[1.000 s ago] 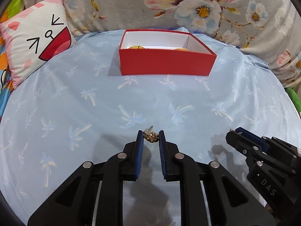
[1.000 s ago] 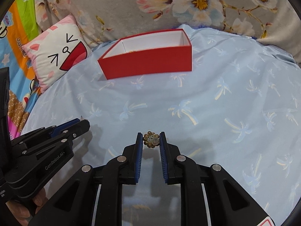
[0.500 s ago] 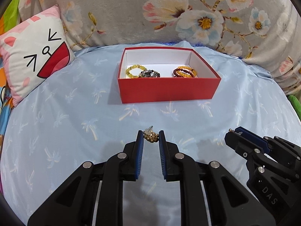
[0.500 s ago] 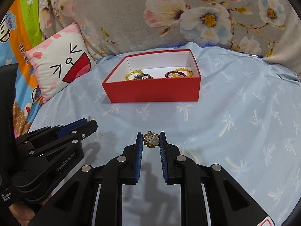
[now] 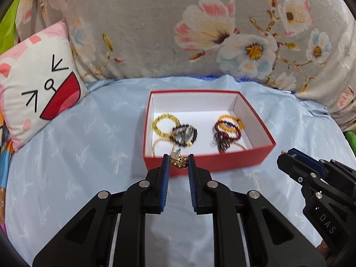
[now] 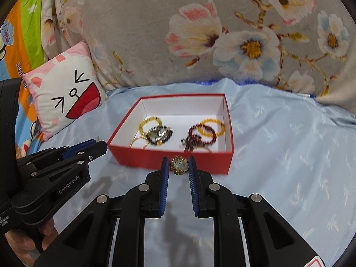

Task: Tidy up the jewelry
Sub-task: 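Carry the gold brooch with the right tool into the red box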

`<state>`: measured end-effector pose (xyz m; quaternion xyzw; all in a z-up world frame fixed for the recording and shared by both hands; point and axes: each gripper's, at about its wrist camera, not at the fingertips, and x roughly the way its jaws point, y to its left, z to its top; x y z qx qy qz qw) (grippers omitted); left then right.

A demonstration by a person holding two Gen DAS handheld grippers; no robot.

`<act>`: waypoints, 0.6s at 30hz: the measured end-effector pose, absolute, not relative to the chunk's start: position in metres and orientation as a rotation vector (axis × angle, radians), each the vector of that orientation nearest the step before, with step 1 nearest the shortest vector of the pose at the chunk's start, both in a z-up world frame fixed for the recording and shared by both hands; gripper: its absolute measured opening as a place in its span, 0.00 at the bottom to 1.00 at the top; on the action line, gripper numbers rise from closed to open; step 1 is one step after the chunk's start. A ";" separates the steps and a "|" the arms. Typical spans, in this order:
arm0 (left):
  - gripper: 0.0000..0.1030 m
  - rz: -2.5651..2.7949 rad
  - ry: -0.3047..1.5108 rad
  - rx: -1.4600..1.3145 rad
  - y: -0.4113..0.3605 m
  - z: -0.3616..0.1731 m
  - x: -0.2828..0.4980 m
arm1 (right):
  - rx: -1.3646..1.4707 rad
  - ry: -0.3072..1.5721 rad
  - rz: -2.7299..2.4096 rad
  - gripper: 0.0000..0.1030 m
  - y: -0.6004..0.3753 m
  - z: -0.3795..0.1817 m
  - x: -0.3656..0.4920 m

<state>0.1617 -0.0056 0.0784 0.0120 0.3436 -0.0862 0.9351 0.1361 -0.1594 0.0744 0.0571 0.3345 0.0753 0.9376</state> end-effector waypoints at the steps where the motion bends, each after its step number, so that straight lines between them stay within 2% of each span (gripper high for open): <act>1: 0.16 -0.171 0.694 0.031 -0.007 0.081 0.167 | 0.112 0.678 0.152 0.17 -0.159 0.076 0.141; 18: 0.16 -0.137 0.668 0.040 -0.019 0.083 0.243 | 0.141 0.638 0.127 0.17 -0.169 0.081 0.226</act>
